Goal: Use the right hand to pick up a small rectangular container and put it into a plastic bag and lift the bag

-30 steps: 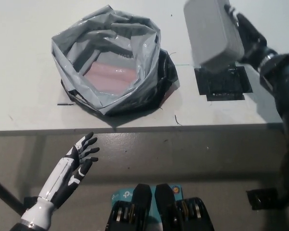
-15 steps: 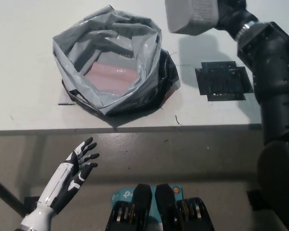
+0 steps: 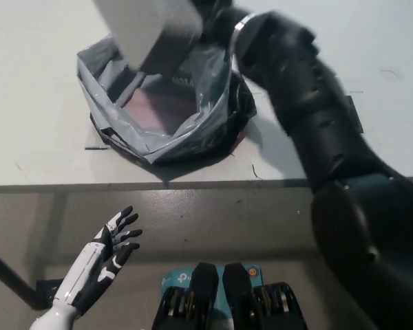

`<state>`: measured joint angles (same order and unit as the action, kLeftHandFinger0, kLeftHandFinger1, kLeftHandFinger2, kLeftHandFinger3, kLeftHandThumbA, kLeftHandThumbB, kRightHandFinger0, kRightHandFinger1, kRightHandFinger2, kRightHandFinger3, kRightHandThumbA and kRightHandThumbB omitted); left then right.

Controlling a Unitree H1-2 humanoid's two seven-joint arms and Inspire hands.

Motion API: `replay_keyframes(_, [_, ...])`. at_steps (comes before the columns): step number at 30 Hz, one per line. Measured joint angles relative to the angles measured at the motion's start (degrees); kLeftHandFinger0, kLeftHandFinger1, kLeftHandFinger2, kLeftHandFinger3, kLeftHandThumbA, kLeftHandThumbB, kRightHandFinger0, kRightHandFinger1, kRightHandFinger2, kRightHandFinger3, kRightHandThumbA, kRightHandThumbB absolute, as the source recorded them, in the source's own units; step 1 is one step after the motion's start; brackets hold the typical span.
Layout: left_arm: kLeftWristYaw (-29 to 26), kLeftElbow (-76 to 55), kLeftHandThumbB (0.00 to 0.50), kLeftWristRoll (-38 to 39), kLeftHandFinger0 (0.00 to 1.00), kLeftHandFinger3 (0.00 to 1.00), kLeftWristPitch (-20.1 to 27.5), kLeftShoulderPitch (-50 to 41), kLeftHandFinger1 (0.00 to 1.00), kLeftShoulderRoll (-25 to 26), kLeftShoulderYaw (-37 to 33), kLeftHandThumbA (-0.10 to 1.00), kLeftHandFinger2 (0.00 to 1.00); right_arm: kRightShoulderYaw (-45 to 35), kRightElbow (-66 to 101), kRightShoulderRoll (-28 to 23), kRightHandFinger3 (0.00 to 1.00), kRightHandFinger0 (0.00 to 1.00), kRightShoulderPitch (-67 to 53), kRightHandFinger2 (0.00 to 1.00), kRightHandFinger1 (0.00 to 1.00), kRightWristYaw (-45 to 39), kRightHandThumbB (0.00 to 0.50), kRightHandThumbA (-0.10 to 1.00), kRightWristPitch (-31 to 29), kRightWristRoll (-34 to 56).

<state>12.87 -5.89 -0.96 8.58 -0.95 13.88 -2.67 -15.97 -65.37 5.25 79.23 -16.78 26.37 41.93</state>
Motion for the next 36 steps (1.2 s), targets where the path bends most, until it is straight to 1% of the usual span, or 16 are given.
replay_keyframes(1, [0.03, 0.00, 0.277, 0.00, 0.79, 1.00, 0.00, 0.00, 0.85, 0.01, 0.00, 0.87, 1.00, 0.15, -1.26, 0.40, 0.86, 0.00, 0.06, 0.66, 0.25, 0.16, 0.004, 0.19, -0.11, -0.42])
replay_keyframes(2, [0.07, -0.04, 0.284, 0.00, 0.79, 1.00, -0.02, 0.00, 0.85, 0.02, 0.00, 0.87, 1.00, 0.46, -2.86, 1.00, 0.78, 0.00, 0.18, 0.58, 0.22, 0.33, 0.023, 0.24, -0.39, -1.15])
replay_keyframes(7, [0.13, -0.52, 0.294, -0.36, 0.78, 1.00, -0.11, 0.30, 0.82, 0.02, -0.28, 0.85, 0.99, 2.73, -8.29, 2.63, 0.75, 0.00, 0.56, 0.61, 0.17, 0.72, 0.061, 0.26, -2.78, -4.97])
replay_keyframes(8, [0.13, -0.55, 0.293, -0.43, 0.78, 1.00, -0.11, 0.33, 0.81, 0.02, -0.30, 0.84, 0.98, 3.03, -8.69, 2.70, 0.79, 0.00, 0.59, 0.56, 0.15, 0.77, 0.021, 0.21, -3.01, -5.36])
replay_keyframes(10, [0.13, -0.59, 0.292, -0.71, 0.78, 1.00, -0.11, 0.57, 0.81, 0.04, -0.45, 0.84, 0.98, 4.34, -9.58, 2.84, 0.80, 0.00, 0.61, 0.59, 0.19, 0.97, 0.056, 0.24, -3.88, -6.97])
replay_keyframes(14, [0.15, -0.62, 0.292, -1.08, 0.78, 1.00, -0.12, 1.29, 0.80, 0.21, -0.67, 0.85, 0.97, 5.75, -10.93, 2.83, 0.84, 0.00, 0.60, 0.58, 0.15, 1.44, 0.003, 0.24, -5.54, -9.93])
replay_keyframes(22, [0.17, -0.63, 0.297, -1.57, 0.78, 1.00, -0.10, 2.25, 0.80, 0.90, -0.85, 0.87, 0.96, 6.51, -11.42, 2.27, 0.88, 0.00, 0.60, 0.65, 0.22, 2.07, 0.011, 0.26, -7.56, -13.69])
replay_keyframes(23, [0.17, -0.63, 0.297, -1.66, 0.78, 1.00, -0.10, 2.25, 0.80, 0.95, -0.89, 0.87, 0.96, 6.84, -11.41, 2.16, 0.77, 0.00, 0.60, 0.65, 0.22, 2.19, 0.054, 0.25, -7.77, -14.12])
replay_keyframes(25, [0.17, -0.62, 0.298, -1.92, 0.78, 1.00, -0.10, 2.25, 0.80, 1.05, -0.99, 0.87, 0.96, 7.36, -11.41, 1.90, 0.69, 0.01, 0.60, 0.67, 0.27, 2.48, 0.137, 0.30, -8.07, -15.38])
replay_keyframes(26, [0.17, -0.62, 0.299, -2.03, 0.78, 1.00, -0.10, 2.25, 0.80, 1.05, -1.05, 0.88, 0.95, 7.36, -11.41, 1.82, 0.88, 0.17, 0.60, 0.88, 0.47, 2.72, 0.211, 0.37, -8.28, -15.81])
replay_keyframes(27, [0.17, -0.62, 0.300, -2.10, 0.78, 1.00, -0.10, 2.26, 0.80, 1.05, -1.09, 0.88, 0.95, 7.37, -11.41, 1.79, 0.80, 0.25, 0.60, 0.82, 0.49, 2.88, 0.209, 0.42, -8.45, -16.08])
replay_keyframes(28, [0.17, -0.61, 0.301, -2.15, 0.78, 1.00, -0.10, 2.26, 0.80, 1.05, -1.12, 0.88, 0.95, 7.52, -11.40, 1.77, 1.00, 0.76, 0.60, 1.00, 1.00, 3.01, 0.363, 0.59, -8.64, -16.33])
replay_keyframes(29, [0.17, -0.61, 0.301, -2.25, 0.78, 1.00, -0.10, 2.32, 0.80, 1.05, -1.17, 0.88, 0.95, 8.27, -11.39, 1.70, 1.00, 0.76, 0.60, 1.00, 1.00, 3.26, 0.363, 0.59, -9.29, -17.38])
replay_keyframes(30, [0.17, -0.61, 0.306, -2.29, 0.78, 1.00, -0.10, 2.38, 0.80, 1.05, -1.19, 0.88, 0.95, 9.34, -11.37, 1.62, 1.00, 1.00, 0.61, 1.00, 1.00, 3.34, 0.387, 0.62, -9.84, -18.27])
replay_keyframes(32, [0.17, -0.61, 0.304, -2.31, 0.77, 1.00, -0.10, 2.50, 0.79, 1.06, -1.22, 0.88, 0.93, 11.02, -11.32, 1.46, 1.00, 1.00, 0.61, 1.00, 1.00, 3.32, 0.479, 0.64, -10.44, -19.70])
replay_keyframes(36, [0.20, -0.59, 0.309, -2.31, 0.76, 1.00, -0.09, 2.81, 0.78, 1.11, -1.34, 0.88, 0.92, 15.73, -10.24, 1.04, 1.00, 1.00, 0.59, 1.00, 1.00, 3.02, 0.489, 0.66, -13.36, -23.50])
